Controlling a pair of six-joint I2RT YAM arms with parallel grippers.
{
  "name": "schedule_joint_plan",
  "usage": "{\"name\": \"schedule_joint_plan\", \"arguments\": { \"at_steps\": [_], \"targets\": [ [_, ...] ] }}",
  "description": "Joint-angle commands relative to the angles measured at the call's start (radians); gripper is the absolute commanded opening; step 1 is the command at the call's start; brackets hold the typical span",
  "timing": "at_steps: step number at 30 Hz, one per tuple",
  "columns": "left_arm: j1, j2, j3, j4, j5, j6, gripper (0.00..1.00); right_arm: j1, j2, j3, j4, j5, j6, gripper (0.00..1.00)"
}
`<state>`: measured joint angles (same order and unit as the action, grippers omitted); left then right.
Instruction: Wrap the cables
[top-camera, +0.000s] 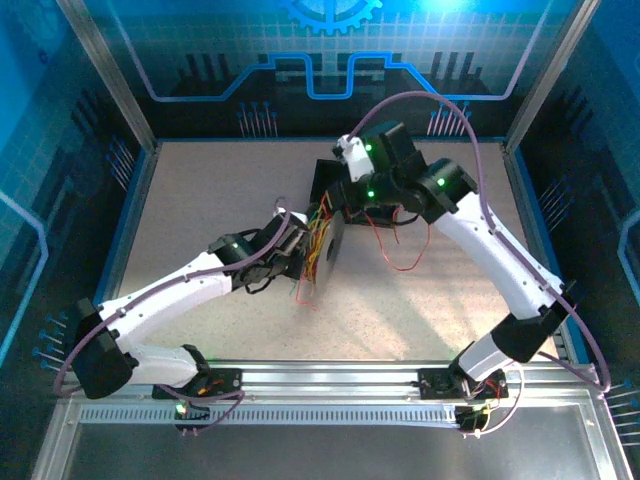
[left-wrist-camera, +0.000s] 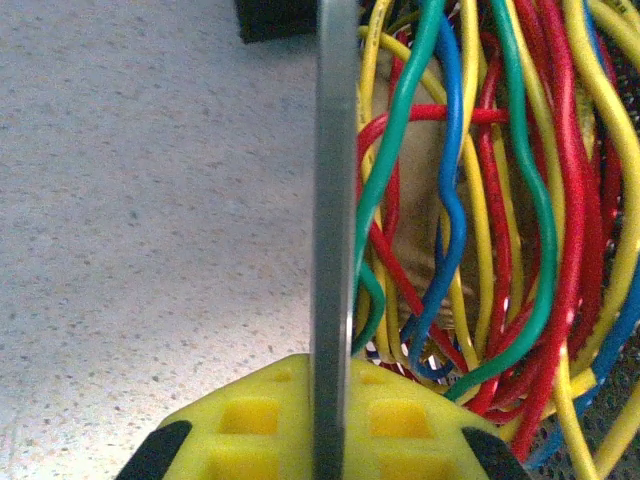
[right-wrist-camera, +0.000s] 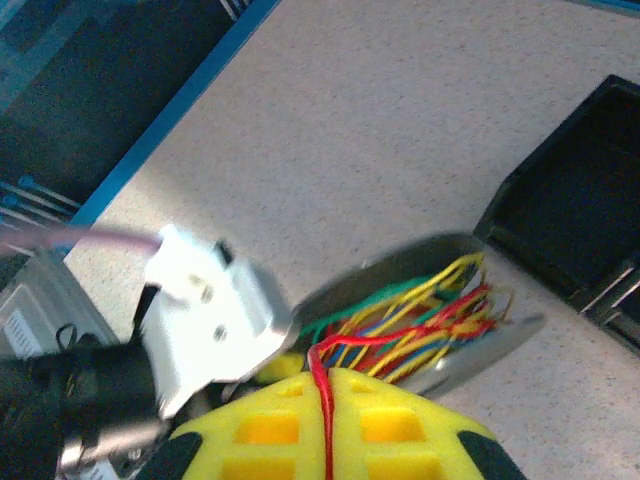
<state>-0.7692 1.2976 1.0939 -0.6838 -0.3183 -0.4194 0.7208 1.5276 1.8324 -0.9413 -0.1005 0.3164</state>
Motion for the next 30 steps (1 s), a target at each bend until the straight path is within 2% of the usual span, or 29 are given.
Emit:
{"name": "schedule_joint_plan", "arguments": {
  "at_steps": [1,9,13,22,26,30],
  "targets": [
    [0.051,-0.032,0.059,0.009,-0.053,-0.074,0.00,0.089,-0.063,-0.058,0.073,-0.007,0.037,0.00],
    [0.183,-0.049,0.137,0.032,-0.068,-0.131,0.00,0.298,-0.092,-0.319,0.241,0.054,0.137,0.00],
    [0.257,-0.047,0.187,0.052,-0.059,-0.172,0.00,0.352,-0.068,-0.455,0.352,0.089,0.213,0.00],
    [0.349,-0.074,0.229,0.126,0.025,-0.278,0.00,0.340,0.076,-0.700,0.624,0.241,0.361,0.00],
    [0.375,-0.104,0.215,0.153,0.094,-0.306,0.00,0.313,0.116,-0.723,0.660,0.291,0.362,0.00],
    [0.407,-0.150,0.188,0.170,0.151,-0.301,0.00,0.291,0.105,-0.737,0.676,0.266,0.341,0.00]
  ]
}}
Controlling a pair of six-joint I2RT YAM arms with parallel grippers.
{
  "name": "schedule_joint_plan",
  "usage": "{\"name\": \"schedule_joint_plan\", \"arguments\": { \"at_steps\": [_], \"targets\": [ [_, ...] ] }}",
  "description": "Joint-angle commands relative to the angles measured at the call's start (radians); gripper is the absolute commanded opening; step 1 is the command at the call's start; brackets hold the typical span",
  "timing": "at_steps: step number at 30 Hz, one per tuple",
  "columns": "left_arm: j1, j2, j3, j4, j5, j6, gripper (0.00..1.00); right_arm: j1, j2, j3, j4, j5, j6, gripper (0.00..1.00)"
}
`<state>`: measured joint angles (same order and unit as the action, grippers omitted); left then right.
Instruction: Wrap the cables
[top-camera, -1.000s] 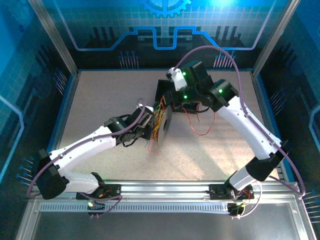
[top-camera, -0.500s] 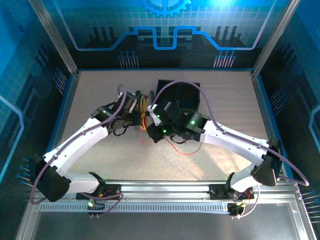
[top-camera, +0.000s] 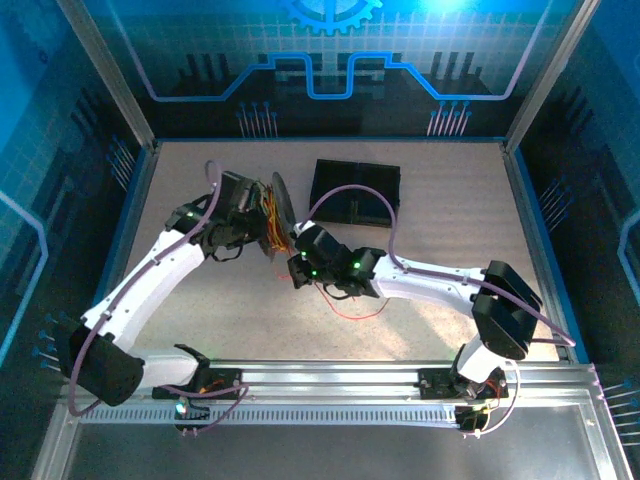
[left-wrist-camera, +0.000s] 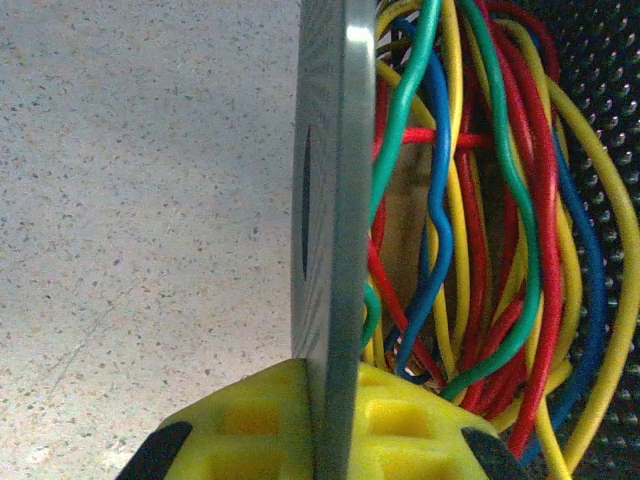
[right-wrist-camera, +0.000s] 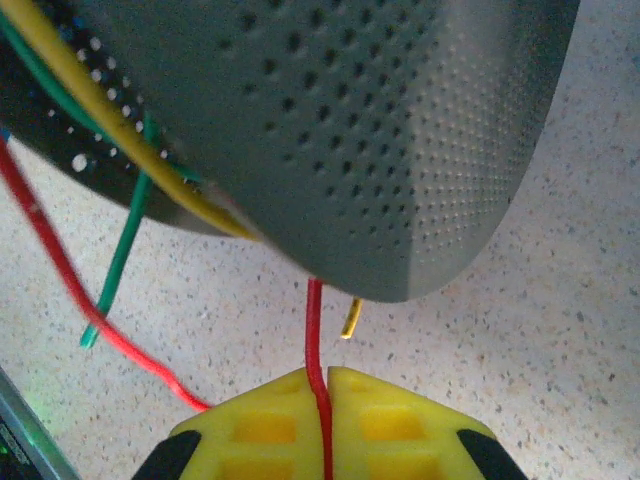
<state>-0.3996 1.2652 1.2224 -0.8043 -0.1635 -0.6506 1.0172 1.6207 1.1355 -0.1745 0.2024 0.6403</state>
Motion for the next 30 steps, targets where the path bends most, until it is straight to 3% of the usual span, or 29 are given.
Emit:
{"name": "schedule_joint_plan", "arguments": {
  "at_steps": [1,6,15,21,30],
  "targets": [
    [0.038,-0.122,0.061,0.285,-0.006,-0.053,0.00,-0.005,-0.002,-0.038,-0.097,-0.042,0.006,0.13],
    [0.038,-0.130,0.032,0.300,-0.023,0.005,0.00,-0.012,-0.120,-0.012,-0.108,-0.091,-0.064,0.51],
    [0.037,-0.151,-0.055,0.394,-0.003,0.050,0.00,-0.082,-0.299,0.008,-0.098,-0.267,-0.127,0.87],
    [0.033,-0.170,-0.099,0.442,0.044,0.074,0.00,-0.185,-0.317,0.023,-0.115,-0.268,-0.092,0.94],
    [0.007,-0.183,-0.113,0.435,0.035,0.131,0.00,-0.215,-0.152,0.208,-0.105,-0.512,-0.075,1.00]
  ]
}}
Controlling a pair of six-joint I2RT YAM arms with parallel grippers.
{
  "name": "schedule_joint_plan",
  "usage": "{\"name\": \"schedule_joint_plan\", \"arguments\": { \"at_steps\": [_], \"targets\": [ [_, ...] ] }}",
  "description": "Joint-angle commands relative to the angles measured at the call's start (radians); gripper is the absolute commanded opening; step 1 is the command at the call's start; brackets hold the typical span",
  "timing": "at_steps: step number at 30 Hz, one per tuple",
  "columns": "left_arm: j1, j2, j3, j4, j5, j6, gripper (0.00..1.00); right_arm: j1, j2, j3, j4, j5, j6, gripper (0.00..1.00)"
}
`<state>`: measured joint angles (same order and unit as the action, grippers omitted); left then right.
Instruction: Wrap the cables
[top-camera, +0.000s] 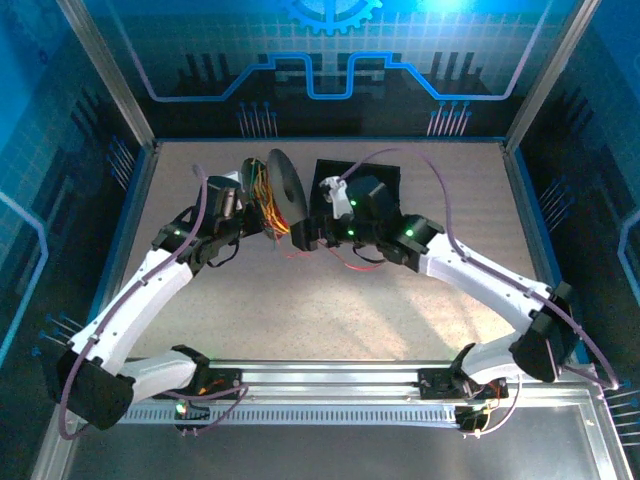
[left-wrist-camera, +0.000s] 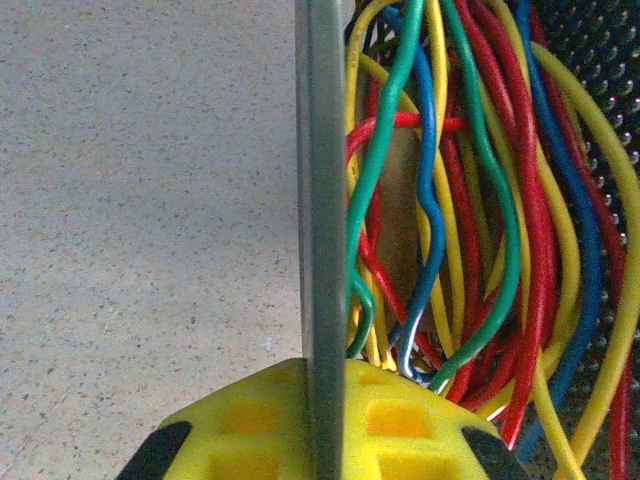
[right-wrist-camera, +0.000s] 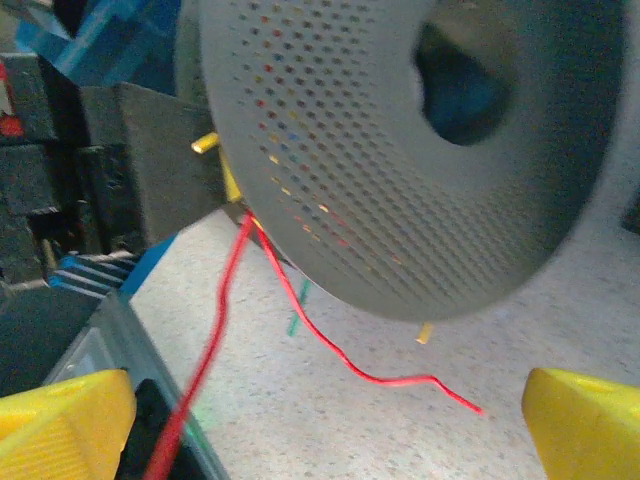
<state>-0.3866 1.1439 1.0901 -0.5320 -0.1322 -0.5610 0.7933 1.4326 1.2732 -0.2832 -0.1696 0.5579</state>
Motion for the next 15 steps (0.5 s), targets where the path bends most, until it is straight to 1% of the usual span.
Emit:
{"name": "schedule_joint_plan", "arguments": {
  "at_steps": [1,2,4,5,7,10,11,12,15],
  "targets": [
    [-0.006,-0.066,0.015,0.164,-0.003,0.046,0.00,0.017,0.051,0.092,-0.009,-0.171,0.008,1.00],
    [-0.006,-0.070,0.012,0.164,-0.014,0.052,0.00,0.032,0.066,0.116,-0.032,-0.187,0.002,1.00],
    [-0.006,-0.078,0.006,0.168,-0.030,0.062,0.00,0.063,0.063,0.131,-0.066,-0.134,-0.014,1.00],
    [-0.006,-0.083,0.004,0.170,-0.036,0.068,0.00,0.073,0.049,0.124,-0.075,-0.089,-0.013,1.00],
    [-0.006,-0.092,-0.007,0.181,-0.045,0.082,0.00,0.095,0.007,0.097,-0.086,0.043,-0.034,1.00],
    [-0.006,-0.101,-0.027,0.198,-0.052,0.102,0.00,0.166,-0.022,0.100,-0.110,0.200,-0.135,1.00],
    [-0.006,-0.104,-0.034,0.206,-0.050,0.108,0.00,0.182,-0.021,0.108,-0.120,0.230,-0.161,1.00],
    [-0.006,-0.107,-0.044,0.216,-0.045,0.116,0.00,0.196,-0.022,0.114,-0.123,0.243,-0.176,1.00],
    [-0.008,-0.120,-0.069,0.239,-0.013,0.147,0.00,0.199,-0.033,0.115,-0.098,0.211,-0.185,1.00]
  ]
}}
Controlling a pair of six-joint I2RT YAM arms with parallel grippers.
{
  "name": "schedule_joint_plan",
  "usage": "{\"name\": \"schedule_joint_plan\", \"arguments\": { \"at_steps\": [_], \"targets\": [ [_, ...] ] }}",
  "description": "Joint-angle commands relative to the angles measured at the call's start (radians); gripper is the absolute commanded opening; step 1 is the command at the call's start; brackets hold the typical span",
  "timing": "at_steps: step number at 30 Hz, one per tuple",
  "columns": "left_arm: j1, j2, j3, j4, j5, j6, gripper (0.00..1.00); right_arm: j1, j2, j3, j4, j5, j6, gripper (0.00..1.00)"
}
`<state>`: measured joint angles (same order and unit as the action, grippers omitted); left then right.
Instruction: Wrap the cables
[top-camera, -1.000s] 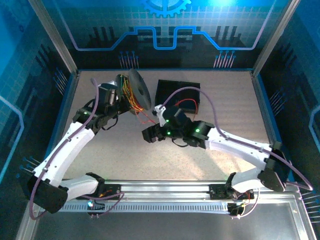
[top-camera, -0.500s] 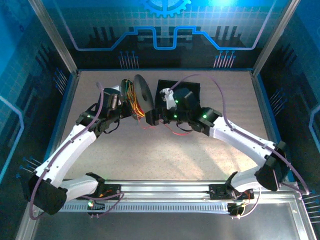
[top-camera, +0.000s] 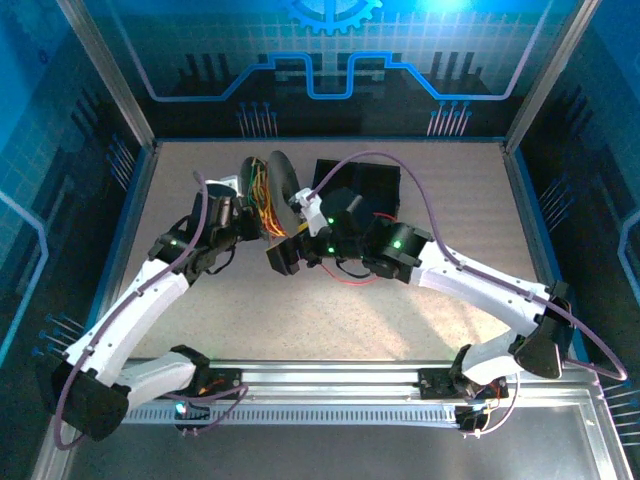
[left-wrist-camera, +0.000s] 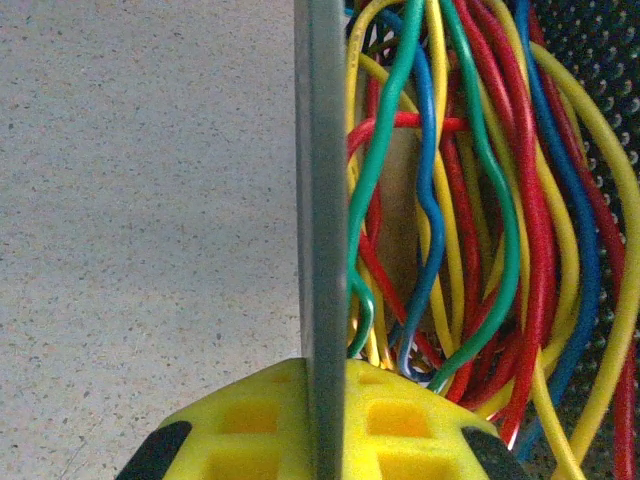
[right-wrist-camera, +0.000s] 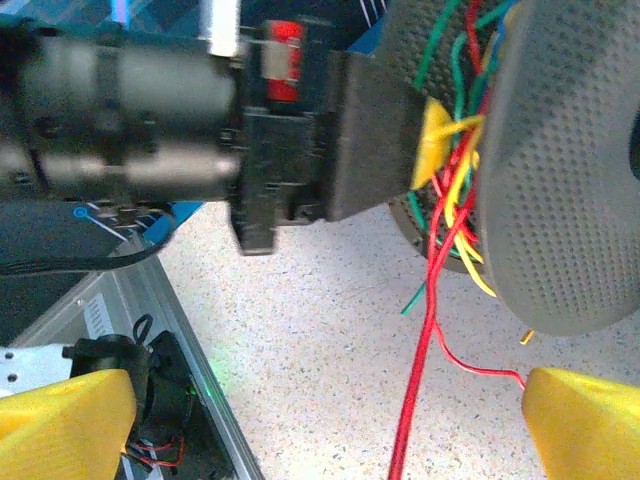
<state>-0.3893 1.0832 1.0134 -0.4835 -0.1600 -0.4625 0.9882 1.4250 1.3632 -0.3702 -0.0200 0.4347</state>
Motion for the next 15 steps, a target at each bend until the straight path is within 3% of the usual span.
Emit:
{"name": "schedule_joint_plan", "arguments": {
  "at_steps": [1,6,10,15],
  "targets": [
    [-0.006,-0.064,0.000,0.192,0.022,0.060,0.00,0.005,-0.033,0.027,0.001,0.043,-0.070,1.00],
    [-0.005,-0.091,-0.025,0.176,0.016,0.109,0.00,0.009,-0.050,0.076,-0.042,-0.070,-0.145,1.00],
    [-0.005,-0.121,-0.040,0.170,0.013,0.129,0.00,-0.005,-0.099,0.086,-0.151,-0.022,-0.183,1.00],
    [-0.005,-0.168,-0.059,0.180,-0.007,0.134,0.00,-0.136,-0.262,-0.060,-0.230,-0.025,-0.100,0.92]
  ]
}}
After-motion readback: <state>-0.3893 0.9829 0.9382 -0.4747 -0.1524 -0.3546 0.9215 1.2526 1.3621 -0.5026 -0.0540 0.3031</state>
